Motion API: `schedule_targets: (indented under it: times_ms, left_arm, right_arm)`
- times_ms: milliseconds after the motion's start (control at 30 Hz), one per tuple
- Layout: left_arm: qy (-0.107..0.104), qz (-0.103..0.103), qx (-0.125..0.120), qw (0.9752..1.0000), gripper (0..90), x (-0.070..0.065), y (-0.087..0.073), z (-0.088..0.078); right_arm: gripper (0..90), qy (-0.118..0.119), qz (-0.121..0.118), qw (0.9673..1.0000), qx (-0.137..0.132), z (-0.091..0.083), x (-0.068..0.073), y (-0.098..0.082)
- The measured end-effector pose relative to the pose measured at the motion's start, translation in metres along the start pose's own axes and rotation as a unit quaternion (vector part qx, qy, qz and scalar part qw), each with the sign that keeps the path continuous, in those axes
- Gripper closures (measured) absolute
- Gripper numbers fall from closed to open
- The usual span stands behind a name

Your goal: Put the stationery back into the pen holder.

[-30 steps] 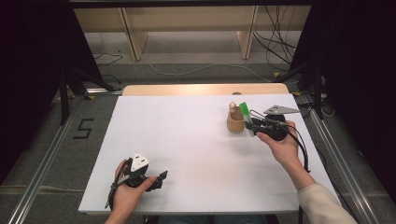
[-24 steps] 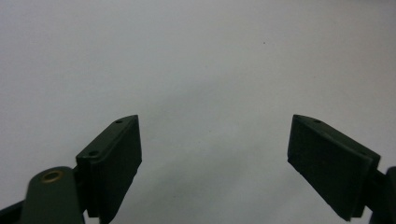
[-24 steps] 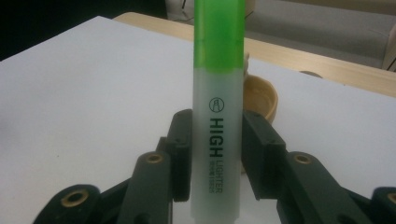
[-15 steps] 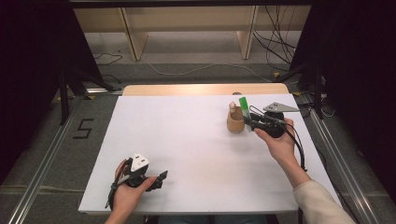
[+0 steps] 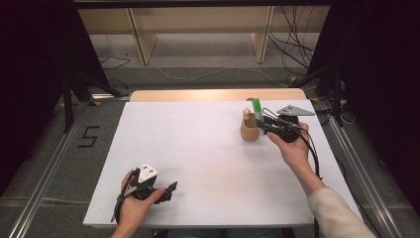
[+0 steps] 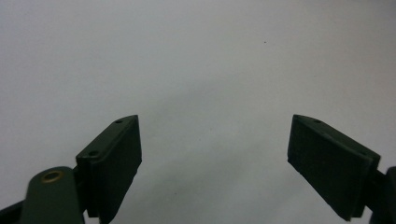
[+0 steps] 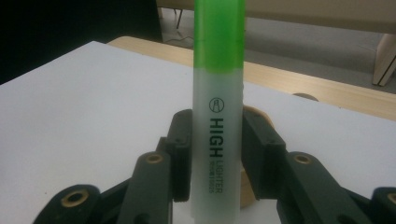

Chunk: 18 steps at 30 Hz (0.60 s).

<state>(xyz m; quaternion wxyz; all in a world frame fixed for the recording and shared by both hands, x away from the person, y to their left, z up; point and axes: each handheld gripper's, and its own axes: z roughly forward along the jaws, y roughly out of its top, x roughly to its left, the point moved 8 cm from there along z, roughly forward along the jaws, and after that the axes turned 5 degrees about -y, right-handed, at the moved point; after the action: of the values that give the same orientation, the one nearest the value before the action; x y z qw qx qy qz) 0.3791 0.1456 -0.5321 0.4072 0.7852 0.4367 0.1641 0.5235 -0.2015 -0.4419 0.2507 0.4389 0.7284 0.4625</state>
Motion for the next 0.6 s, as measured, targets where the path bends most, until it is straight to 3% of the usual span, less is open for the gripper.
schedule_targets:
  times_ms: [600]
  left_arm:
    - [0.003, -0.005, -0.002, 1.0, 17.6, 0.0006, -0.0018, -0.0022]
  right_arm:
    - [66.2, -0.008, 0.009, 0.9999, -0.011, 0.0085, -0.004, 0.0088]
